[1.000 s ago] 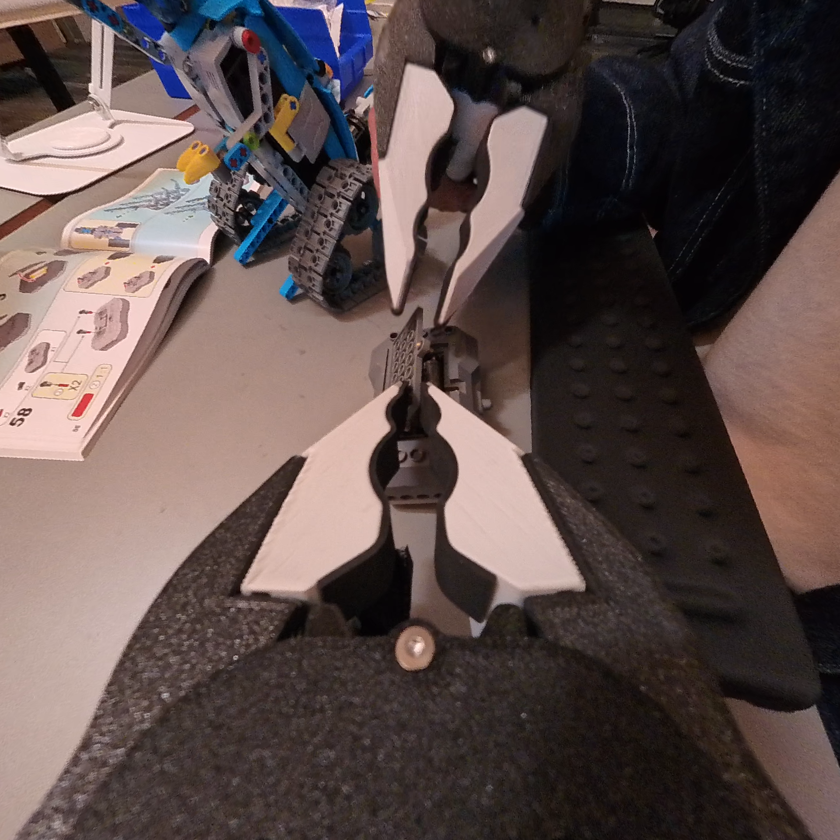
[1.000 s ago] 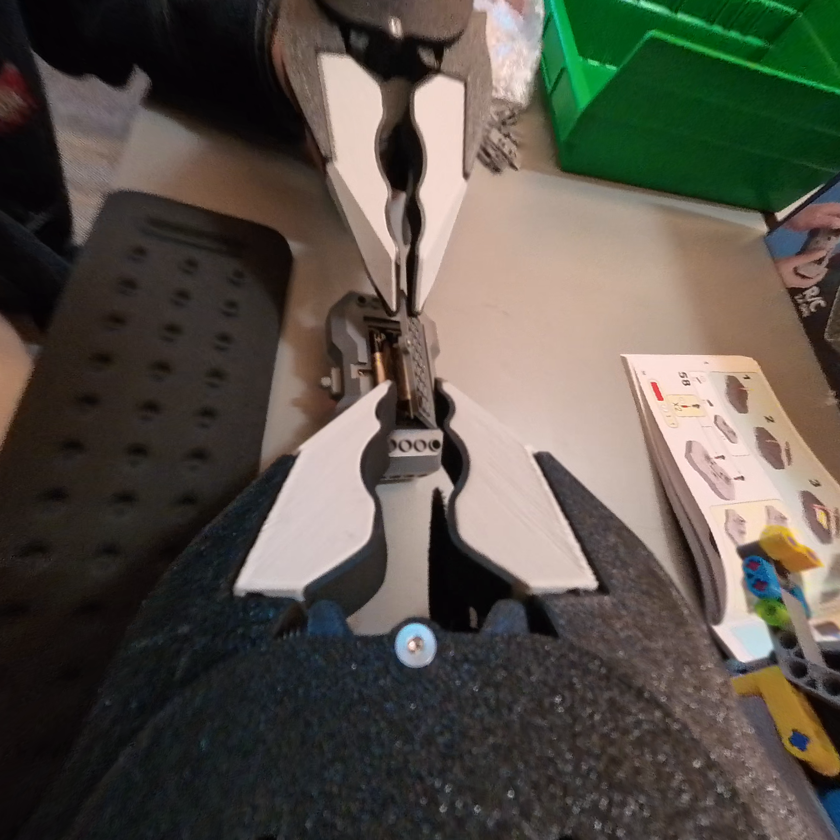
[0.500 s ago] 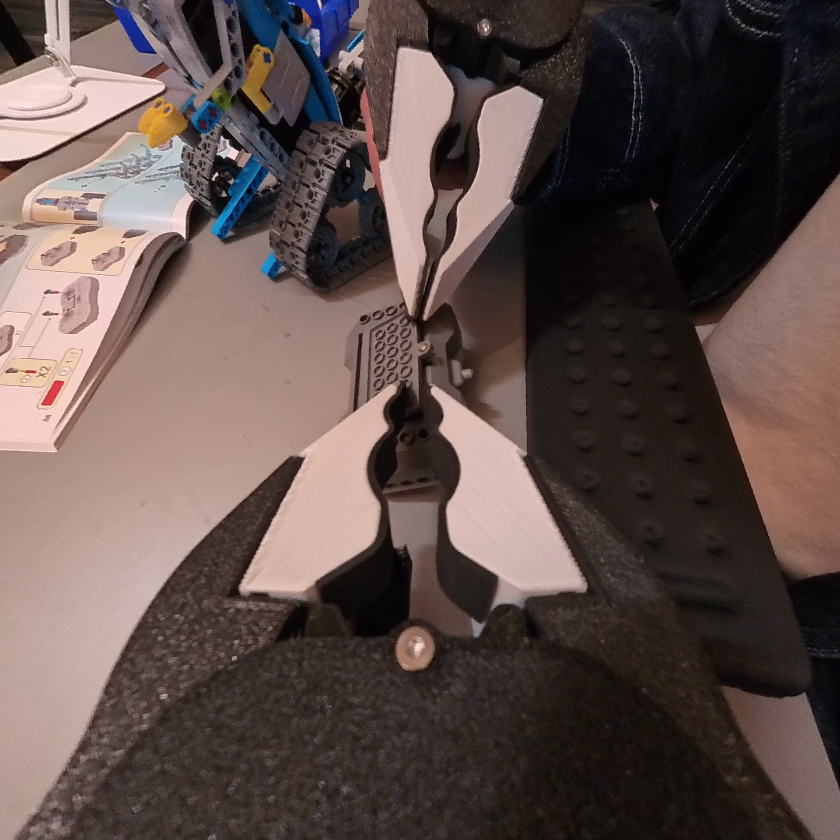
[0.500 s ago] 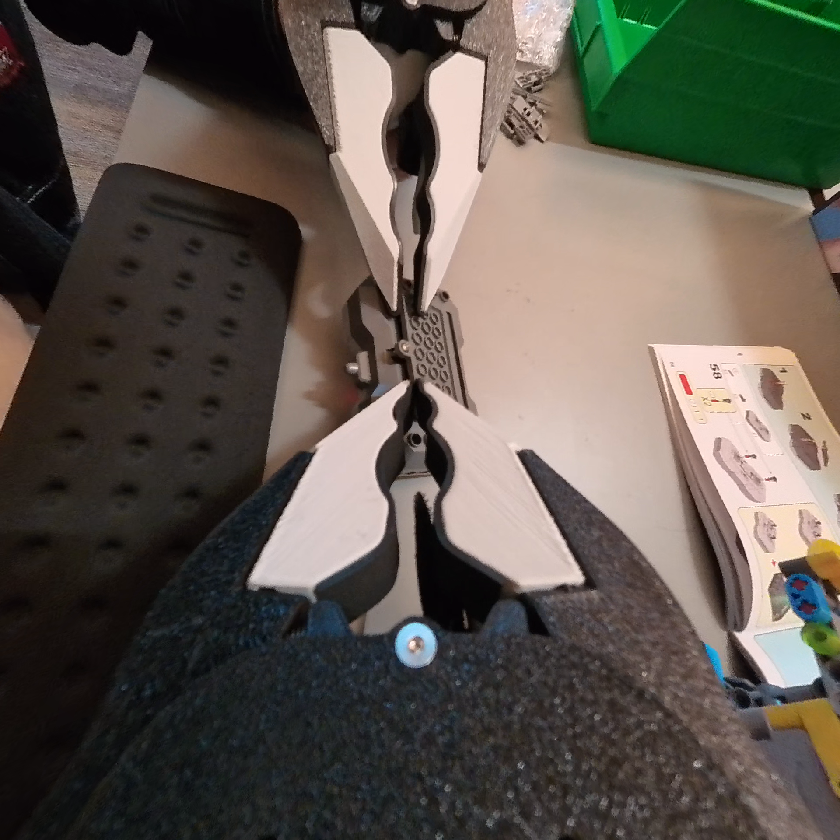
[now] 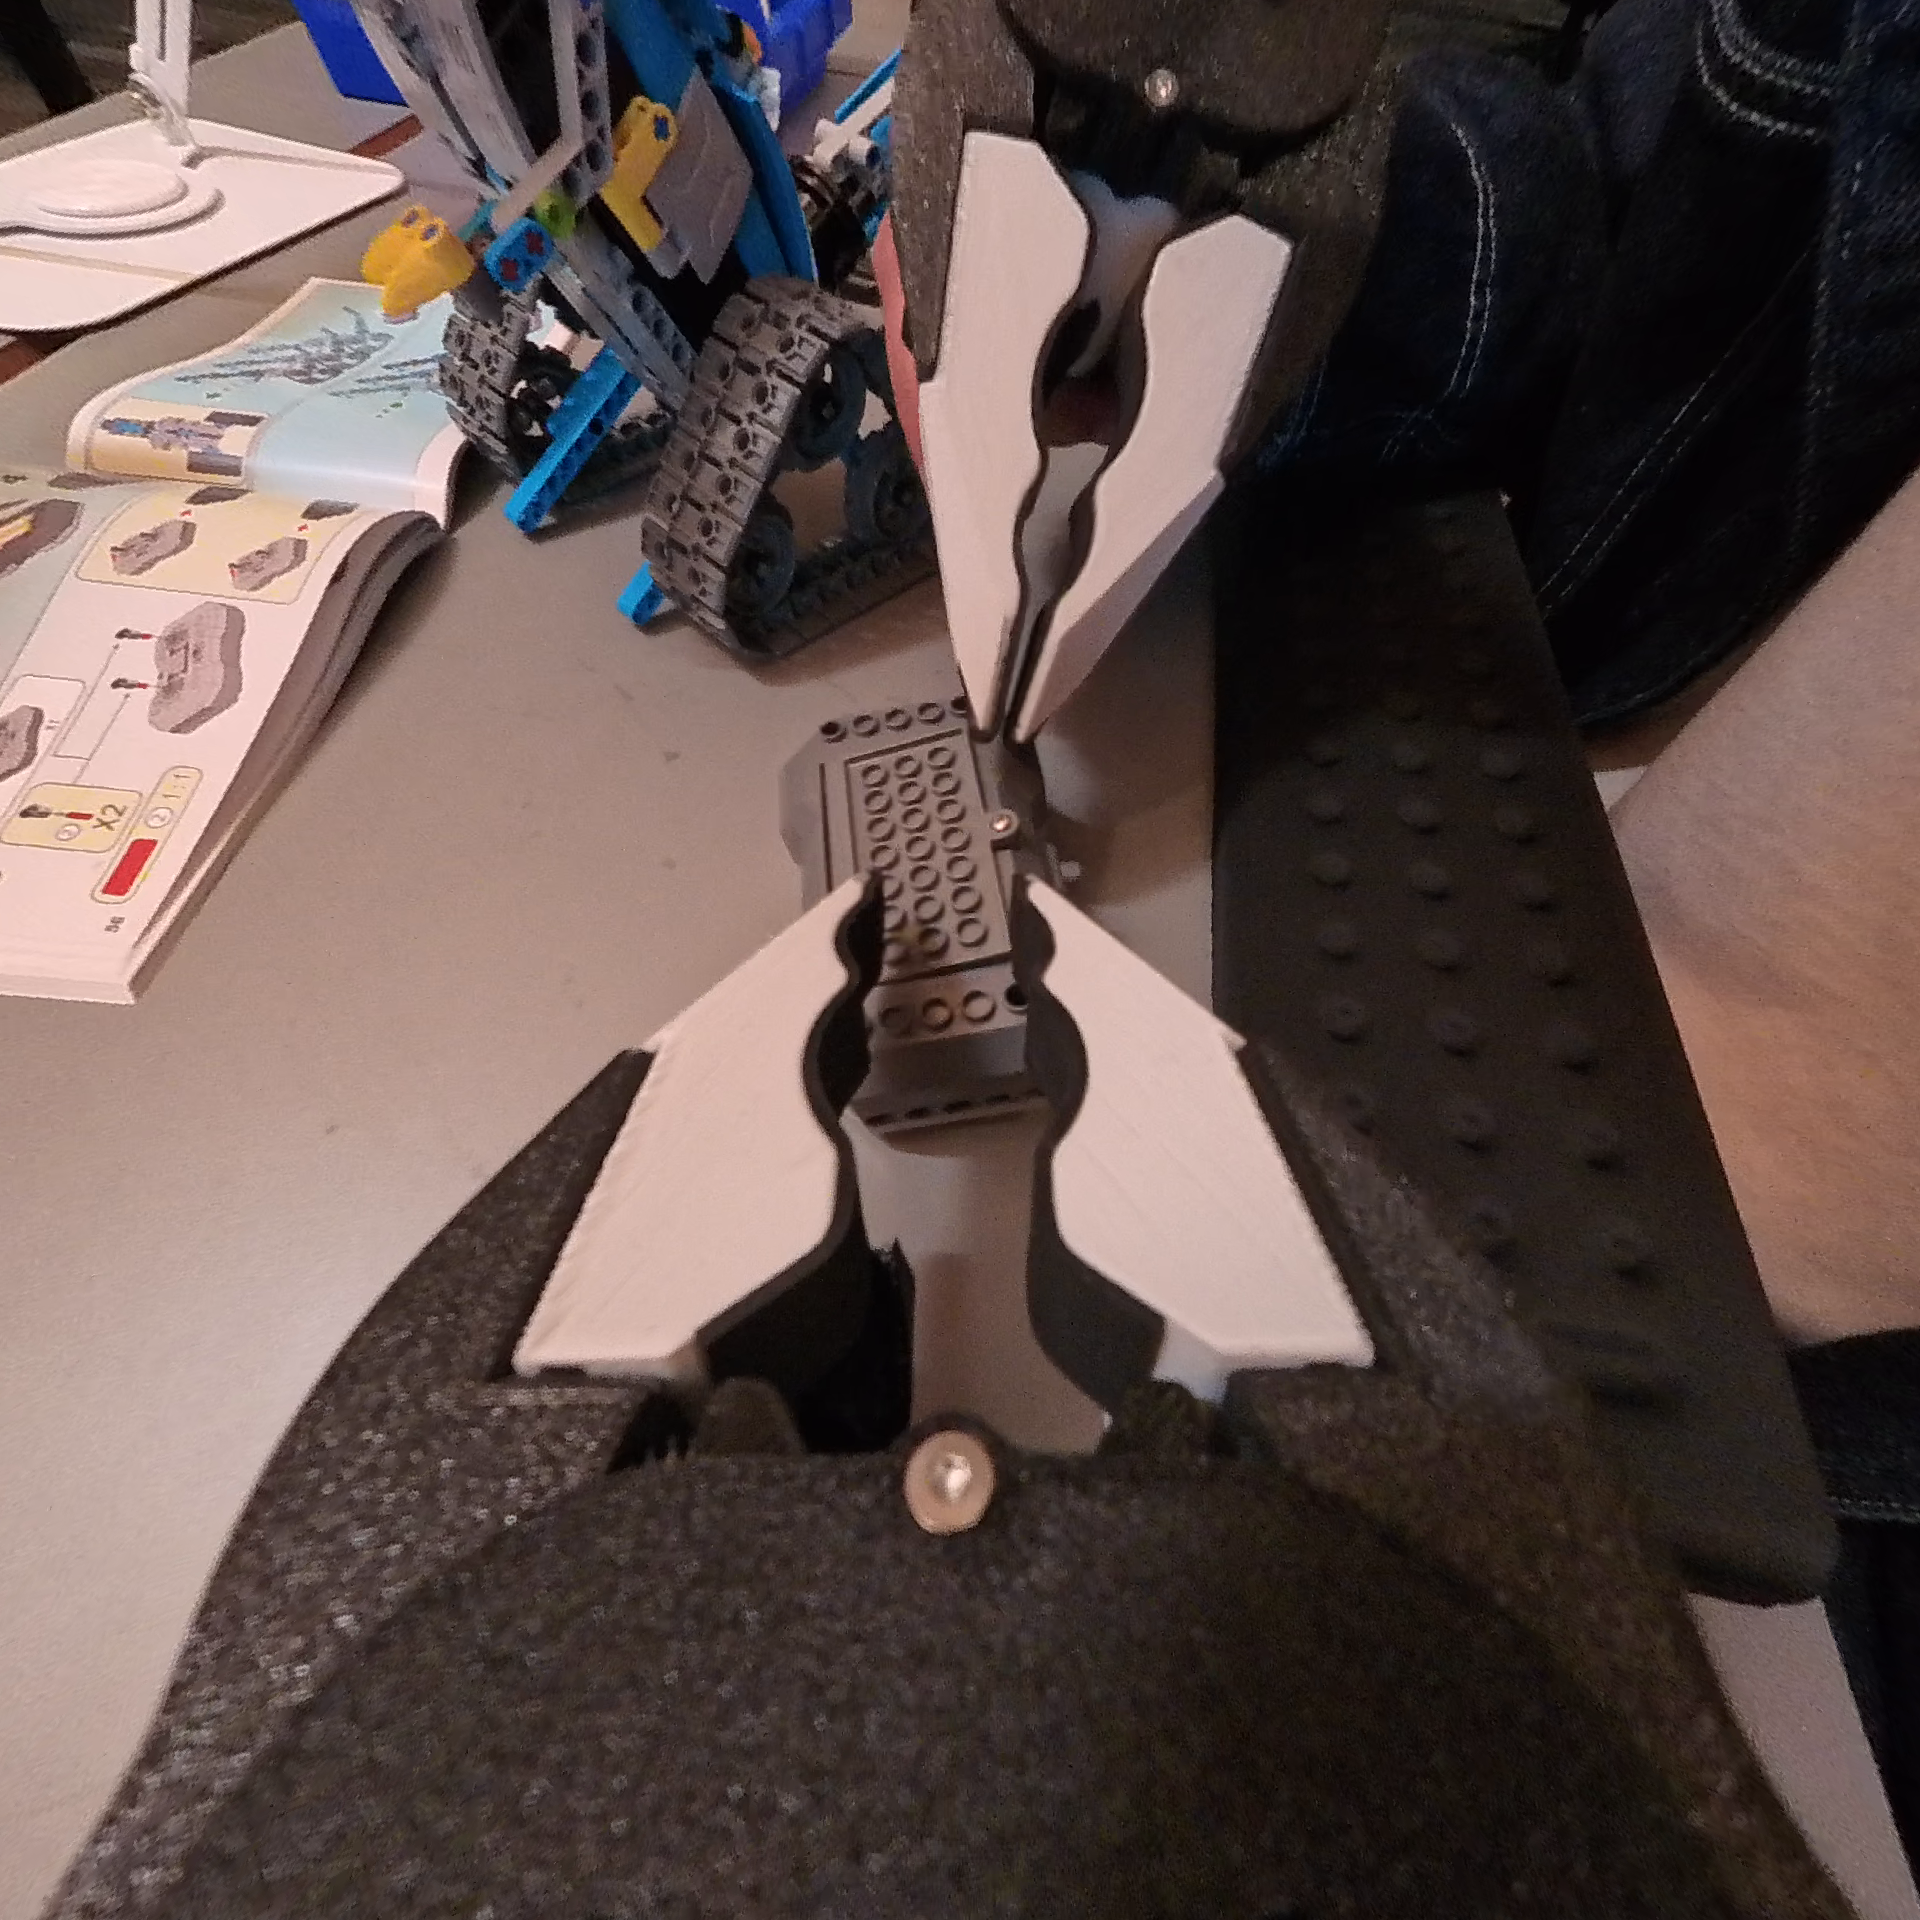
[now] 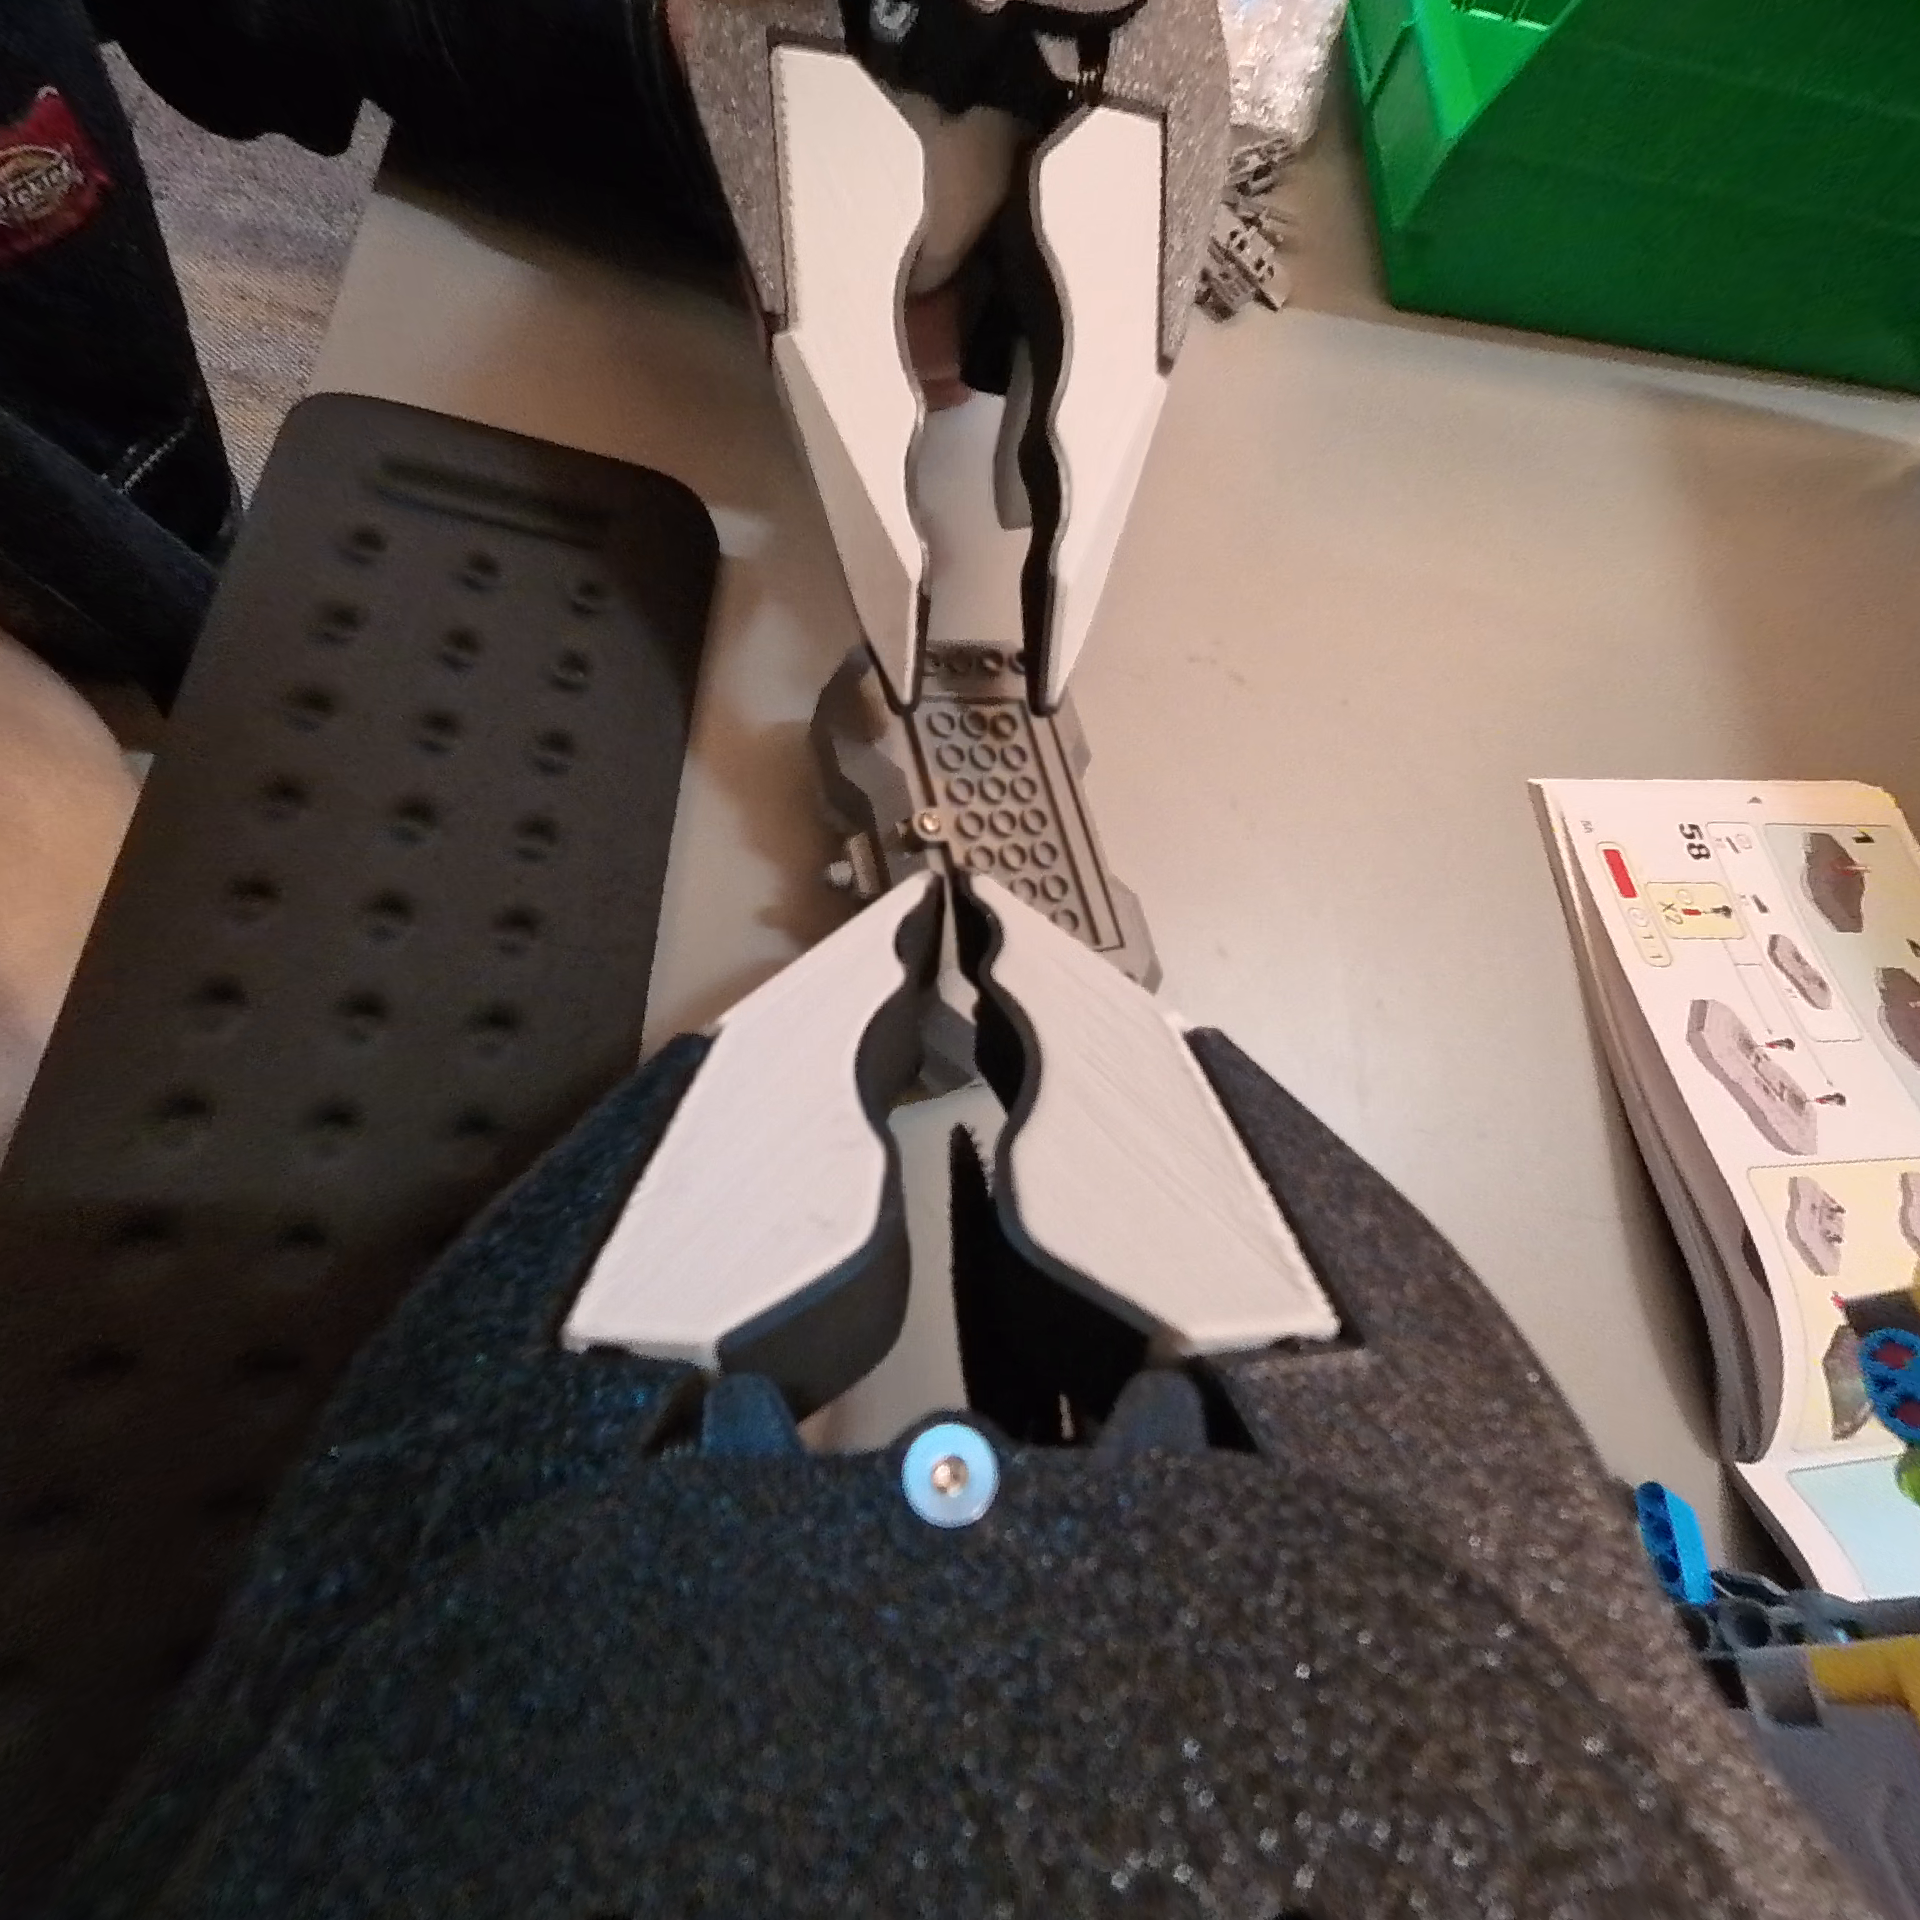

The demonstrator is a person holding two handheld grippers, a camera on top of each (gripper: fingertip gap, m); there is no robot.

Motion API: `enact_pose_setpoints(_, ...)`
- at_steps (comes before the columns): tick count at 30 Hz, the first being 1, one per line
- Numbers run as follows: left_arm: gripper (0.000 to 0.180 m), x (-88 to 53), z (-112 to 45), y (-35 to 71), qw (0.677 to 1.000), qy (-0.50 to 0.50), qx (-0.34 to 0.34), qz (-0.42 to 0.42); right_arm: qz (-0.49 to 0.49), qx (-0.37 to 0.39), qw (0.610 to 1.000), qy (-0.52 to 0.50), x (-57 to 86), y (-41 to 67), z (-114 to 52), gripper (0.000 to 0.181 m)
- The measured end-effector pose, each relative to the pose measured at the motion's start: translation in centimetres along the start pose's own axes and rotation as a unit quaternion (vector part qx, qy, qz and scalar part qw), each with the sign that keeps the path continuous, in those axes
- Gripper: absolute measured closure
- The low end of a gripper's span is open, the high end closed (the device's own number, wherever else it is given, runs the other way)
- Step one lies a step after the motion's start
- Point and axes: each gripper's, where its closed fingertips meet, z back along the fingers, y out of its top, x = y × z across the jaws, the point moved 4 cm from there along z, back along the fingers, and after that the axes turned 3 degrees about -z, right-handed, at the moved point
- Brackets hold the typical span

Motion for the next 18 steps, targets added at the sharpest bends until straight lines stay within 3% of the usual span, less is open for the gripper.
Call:
enact_pose_setpoints(6, 0.164, 0.0, 0.0, -0.1, 1.000, 0.006, -0.004, -0.008, 0.007, -0.001, 1.000, -0.002, -0.3, 0.0, -0.7, 0.180)
enact_pose_setpoints(9, 0.161, -0.6, 0.2, 0.0, 1.000, 0.018, 0.004, 0.011, 0.017, 0.011, 1.000, 0.010, -0.9, 0.3, -0.7, 0.163)
enact_pose_setpoints(15, 0.090, -0.2, -0.4, -1.4, 0.996, -0.019, -0.053, 0.062, 0.070, 0.000, 0.997, -0.023, -1.0, -0.1, -0.8, 0.145)
enact_pose_setpoints(18, 0.085, 0.0, -1.0, -1.9, 0.996, -0.012, -0.076, 0.051, 0.108, -0.011, 0.993, -0.056, -0.8, -0.3, -0.9, 0.141)
